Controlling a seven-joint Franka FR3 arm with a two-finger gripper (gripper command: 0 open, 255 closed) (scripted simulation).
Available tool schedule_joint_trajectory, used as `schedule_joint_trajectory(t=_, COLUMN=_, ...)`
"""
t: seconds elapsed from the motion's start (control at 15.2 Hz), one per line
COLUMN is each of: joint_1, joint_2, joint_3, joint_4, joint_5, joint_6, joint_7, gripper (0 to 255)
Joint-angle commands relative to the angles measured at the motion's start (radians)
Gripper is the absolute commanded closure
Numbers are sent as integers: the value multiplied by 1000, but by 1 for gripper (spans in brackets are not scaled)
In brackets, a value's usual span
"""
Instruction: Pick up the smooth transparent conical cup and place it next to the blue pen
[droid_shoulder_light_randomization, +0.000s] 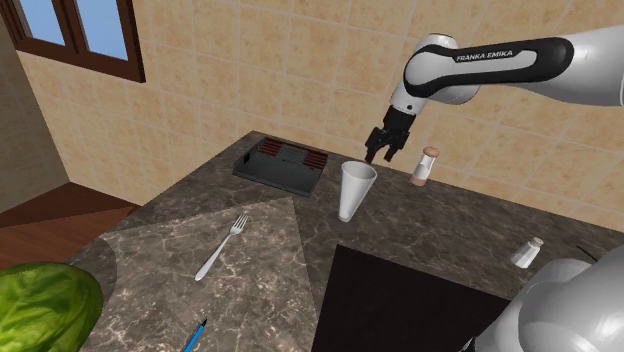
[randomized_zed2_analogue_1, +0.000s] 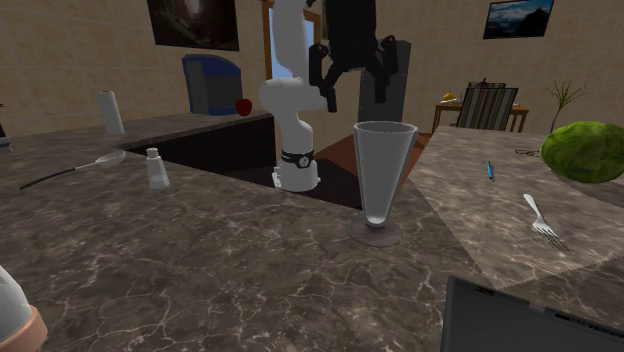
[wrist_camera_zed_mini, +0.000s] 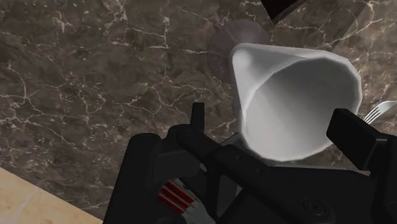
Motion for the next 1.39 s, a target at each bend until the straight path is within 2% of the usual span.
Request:
schedule_joint_trajectory(t=0.0, joint_1=3, joint_2=78, joint_3=-20, joint_4=54, joint_5=28, joint_6=8, joint_7=-44, gripper=0)
schedule_joint_trajectory(t=0.53, joint_1=8, joint_2=107, joint_3=-16, joint_4=-19, joint_5=41, joint_6=109, joint_7=-52, gripper=0)
schedule_joint_trajectory(t=1.06, joint_1=8, joint_2=107, joint_3=-16, joint_4=-19, joint_5=41, joint_6=109, joint_7=-52, gripper=0)
schedule_joint_trajectory(t=1.12, joint_1=8, joint_2=107, joint_3=-16, joint_4=-19, joint_5=41, joint_6=109, joint_7=-52, gripper=255)
schedule_joint_trajectory(t=1.32, joint_1=8, joint_2=107, joint_3=-16, joint_4=-19, joint_5=41, joint_6=109, joint_7=-52, gripper=255)
